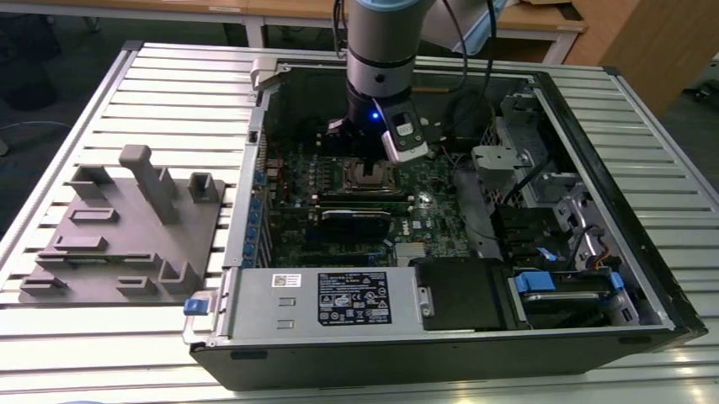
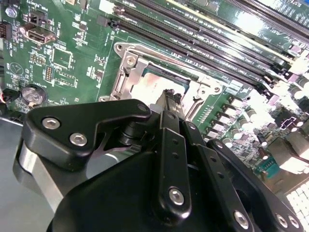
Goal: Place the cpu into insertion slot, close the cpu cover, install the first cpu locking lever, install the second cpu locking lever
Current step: 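Install the second cpu locking lever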
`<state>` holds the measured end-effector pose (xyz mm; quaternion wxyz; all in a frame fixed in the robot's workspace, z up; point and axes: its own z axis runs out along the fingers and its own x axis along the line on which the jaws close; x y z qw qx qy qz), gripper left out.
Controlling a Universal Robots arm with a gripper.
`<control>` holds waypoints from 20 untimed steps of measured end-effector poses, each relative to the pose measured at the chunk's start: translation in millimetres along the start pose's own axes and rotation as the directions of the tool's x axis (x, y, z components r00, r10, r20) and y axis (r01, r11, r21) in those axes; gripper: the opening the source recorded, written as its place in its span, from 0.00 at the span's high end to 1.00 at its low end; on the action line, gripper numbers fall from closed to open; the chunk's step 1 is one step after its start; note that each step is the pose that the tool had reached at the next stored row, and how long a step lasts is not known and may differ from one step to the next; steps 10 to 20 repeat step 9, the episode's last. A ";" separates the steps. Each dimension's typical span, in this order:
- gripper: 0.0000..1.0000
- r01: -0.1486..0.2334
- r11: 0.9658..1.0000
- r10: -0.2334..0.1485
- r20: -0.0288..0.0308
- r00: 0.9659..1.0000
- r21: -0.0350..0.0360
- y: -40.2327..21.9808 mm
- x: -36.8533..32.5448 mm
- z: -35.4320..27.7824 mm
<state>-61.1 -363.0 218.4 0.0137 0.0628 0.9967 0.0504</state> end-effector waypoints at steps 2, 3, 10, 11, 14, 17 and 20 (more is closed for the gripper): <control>0.89 0.000 1.000 0.000 0.000 1.000 0.000 0.0 -0.1 0.0; 0.89 0.000 1.000 0.000 0.000 1.000 0.000 0.1 -0.1 0.0; 0.89 0.000 1.000 0.000 0.000 1.000 0.000 0.1 -0.2 -0.9; 0.89 0.000 1.000 0.000 0.000 1.000 0.000 0.1 -0.2 -0.9; 0.89 0.000 1.000 0.000 0.000 1.000 0.000 0.1 -0.2 -0.9; 0.89 0.000 1.000 0.000 0.000 1.000 0.000 0.1 -0.2 -0.9; 0.89 0.000 1.000 0.000 0.000 1.000 0.000 0.1 -0.2 -0.9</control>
